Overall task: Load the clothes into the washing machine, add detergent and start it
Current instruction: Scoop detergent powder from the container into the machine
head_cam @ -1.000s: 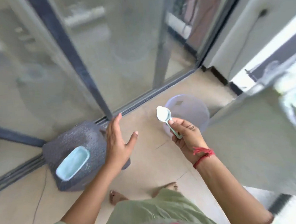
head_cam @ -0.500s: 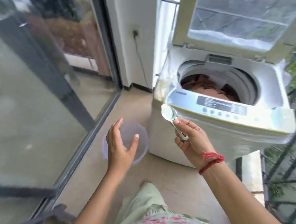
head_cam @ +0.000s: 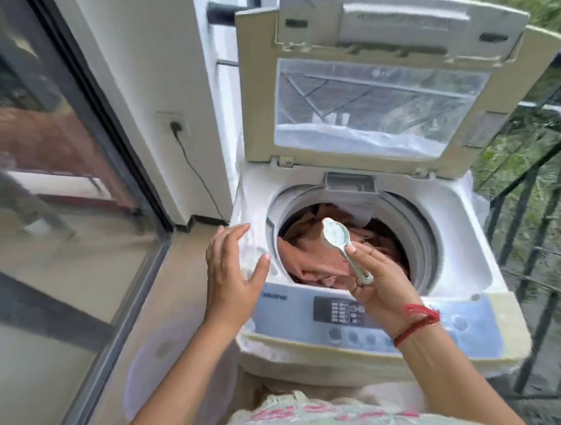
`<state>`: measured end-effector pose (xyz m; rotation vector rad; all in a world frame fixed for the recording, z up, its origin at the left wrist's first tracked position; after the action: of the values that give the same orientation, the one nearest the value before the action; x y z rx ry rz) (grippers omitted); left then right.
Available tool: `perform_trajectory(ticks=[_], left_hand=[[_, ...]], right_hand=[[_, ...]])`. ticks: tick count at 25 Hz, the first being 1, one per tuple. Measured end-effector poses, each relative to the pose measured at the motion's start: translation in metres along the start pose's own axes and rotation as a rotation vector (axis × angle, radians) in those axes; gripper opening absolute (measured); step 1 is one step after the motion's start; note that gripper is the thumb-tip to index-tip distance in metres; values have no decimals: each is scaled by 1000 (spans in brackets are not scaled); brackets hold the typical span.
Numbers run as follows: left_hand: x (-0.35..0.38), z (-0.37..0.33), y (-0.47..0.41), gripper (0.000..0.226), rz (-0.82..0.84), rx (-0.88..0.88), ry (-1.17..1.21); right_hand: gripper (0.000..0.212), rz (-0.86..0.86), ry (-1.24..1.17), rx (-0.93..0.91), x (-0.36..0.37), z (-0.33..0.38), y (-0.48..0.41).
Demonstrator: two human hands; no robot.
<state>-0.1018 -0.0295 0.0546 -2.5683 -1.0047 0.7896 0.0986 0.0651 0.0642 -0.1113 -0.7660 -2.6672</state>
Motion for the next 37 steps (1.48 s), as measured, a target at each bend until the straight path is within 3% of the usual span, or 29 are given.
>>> perform_trajectory(ticks=[6,13,15,18,20,23,26,29,32,37], left_hand=[[78,19,-62,50,208,53,-1],[138,43,-111,44,276,-24,13],[159,64,-119,40,278,-185,52],[187,100,-126,61,191,-709,304],[201,108,-129,65,165,-887,367],[220,114,-135,47,166,-981,429],[238,114,-133,61,179,-1120,552],[254,112,-130,36,138,-1211,707],[258,110,-129,22,34,-1230,754],[259,115,-126,28,10,-1219,792]], right_hand=[[17,-111,-48,-7,-29,35,-83],[7,-260,28,14,-63,66,-157],[6,-278,79,3,-72,69,-174],[8,-289,157,-6,-80,66,-197],[8,-306,208,-32,-82,64,-210],[10,-336,307,-128,-83,65,-226],[11,-393,372,-272,-85,64,-235],[8,-431,431,-340,-86,60,-243],[11,-470,552,-413,-86,59,-247],[5,-551,810,-591,-82,77,-239]])
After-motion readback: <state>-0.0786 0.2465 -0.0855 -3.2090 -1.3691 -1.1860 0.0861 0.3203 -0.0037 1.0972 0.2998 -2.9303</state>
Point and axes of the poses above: each hand's wrist, its own y-axis away from the middle knuckle, its own x-axis out of the palm, z = x × y, the point moved 5 cm from there along -y, towards the middle knuckle, and after that the axes turned 14 degrees about y, right-handed, at the moved point
